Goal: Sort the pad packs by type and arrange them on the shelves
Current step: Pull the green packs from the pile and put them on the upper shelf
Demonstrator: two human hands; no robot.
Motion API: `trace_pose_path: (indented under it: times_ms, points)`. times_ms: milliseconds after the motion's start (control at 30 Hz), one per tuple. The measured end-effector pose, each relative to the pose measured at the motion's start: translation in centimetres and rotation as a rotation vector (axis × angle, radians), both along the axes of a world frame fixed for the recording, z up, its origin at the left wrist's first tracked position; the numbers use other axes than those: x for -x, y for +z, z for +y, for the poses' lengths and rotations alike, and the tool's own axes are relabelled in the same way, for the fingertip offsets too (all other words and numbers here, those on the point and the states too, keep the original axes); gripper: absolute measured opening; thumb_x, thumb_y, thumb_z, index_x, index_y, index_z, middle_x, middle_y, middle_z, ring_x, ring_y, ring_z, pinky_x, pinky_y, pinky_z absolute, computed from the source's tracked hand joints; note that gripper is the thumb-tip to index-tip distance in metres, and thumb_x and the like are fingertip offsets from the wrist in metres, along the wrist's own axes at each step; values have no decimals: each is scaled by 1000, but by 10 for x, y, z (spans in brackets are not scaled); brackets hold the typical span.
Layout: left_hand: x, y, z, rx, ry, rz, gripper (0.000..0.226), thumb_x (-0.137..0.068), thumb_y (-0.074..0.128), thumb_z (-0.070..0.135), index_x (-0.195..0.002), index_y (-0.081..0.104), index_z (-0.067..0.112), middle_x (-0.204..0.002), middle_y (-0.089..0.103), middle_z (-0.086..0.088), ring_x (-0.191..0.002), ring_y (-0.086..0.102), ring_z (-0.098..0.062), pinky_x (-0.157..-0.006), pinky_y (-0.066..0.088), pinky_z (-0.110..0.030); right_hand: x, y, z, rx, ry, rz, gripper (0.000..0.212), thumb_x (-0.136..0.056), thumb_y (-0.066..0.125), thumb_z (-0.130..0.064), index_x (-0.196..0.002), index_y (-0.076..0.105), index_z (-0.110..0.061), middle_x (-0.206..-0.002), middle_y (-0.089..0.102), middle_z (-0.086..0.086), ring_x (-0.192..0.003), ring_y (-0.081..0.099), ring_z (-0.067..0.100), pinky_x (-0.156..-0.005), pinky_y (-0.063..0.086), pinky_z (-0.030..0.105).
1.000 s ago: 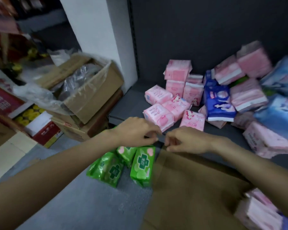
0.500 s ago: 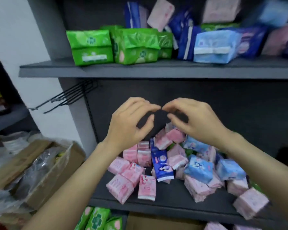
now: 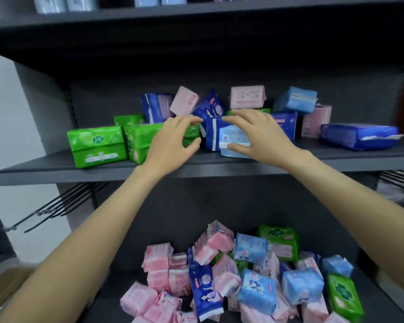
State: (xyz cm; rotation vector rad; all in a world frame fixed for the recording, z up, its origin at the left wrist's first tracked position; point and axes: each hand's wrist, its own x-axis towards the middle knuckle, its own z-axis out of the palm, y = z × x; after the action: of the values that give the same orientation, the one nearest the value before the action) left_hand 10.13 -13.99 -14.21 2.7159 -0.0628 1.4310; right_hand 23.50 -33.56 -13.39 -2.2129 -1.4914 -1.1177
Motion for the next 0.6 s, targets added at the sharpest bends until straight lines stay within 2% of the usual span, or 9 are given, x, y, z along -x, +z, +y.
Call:
trace_pose_path:
  times_ms: [67,167,233,300,367,433,500,533,600]
  points:
    - [-20,7,7,50,21,12,45,-85,65,29,-128,53,22,-122,58,2,-112,52,-20,-93,44,-38,-10,7,6,65,-71,39,72,-85,60,-50,-147,29,-30,-147,39,1,-133,36,25,-107,29,40]
    - [-50,17,9,165,21,94,60,-83,67,39,-136,43,25,-129,53,-3,-119,50,-22,-96,42,-35,-24,13,5,85,-135,211,76,-84,62,-48,-147,22,-33,-142,45,1,-125,45,26,-94,39,39]
    - [-67,21,5,182,51,169,68,-83,66,45,-141,35,28,-136,46,-9,-120,49,-27,-95,42,-36,-33,13,-6,82,-159,331,71,-84,61,-40,-145,26,-35,-141,44,1,-124,45,26,-90,42,40]
    - [-84,24,1,143,115,221,72,-83,61,55,-144,29,35,-141,40,-12,-119,51,-33,-91,45,-39,-43,10,-19,77,-208,361,61,-85,56,-37,-141,31,-38,-140,41,3,-123,43,30,-94,42,47]
    - [-100,26,-5,124,196,265,74,-81,56,66,-145,27,41,-144,36,-12,-118,52,-36,-88,46,-40,-49,10,-27,40,-229,426,46,-89,46,-41,-134,37,-42,-138,40,4,-122,42,34,-98,38,53]
    - [-116,25,-11,178,262,339,81,-77,53,74,-145,27,39,-144,34,-13,-121,50,-37,-91,45,-40,-48,12,-27,-12,-269,498,37,-90,38,-56,-123,43,-41,-132,44,6,-118,45,35,-97,37,54]
    - [-127,23,-15,257,282,375,79,-76,58,71,-141,34,33,-138,40,-14,-119,50,-37,-89,45,-39,-42,15,-19,-39,-349,479,51,-82,36,-76,-111,45,-35,-125,48,9,-114,48,37,-95,40,54]
    - [-129,20,-17,276,275,347,70,-79,62,62,-136,39,30,-132,46,-14,-115,52,-38,-86,45,-38,-39,15,-16,-42,-399,445,55,-78,40,-79,-108,44,-32,-124,47,11,-113,48,38,-95,40,53]
    - [-127,16,-18,288,245,231,50,-82,65,44,-125,47,26,-120,54,-14,-106,56,-38,-78,44,-36,-34,12,-13,-60,-484,384,53,-79,53,-70,-106,41,-26,-124,42,12,-112,44,38,-91,39,50]
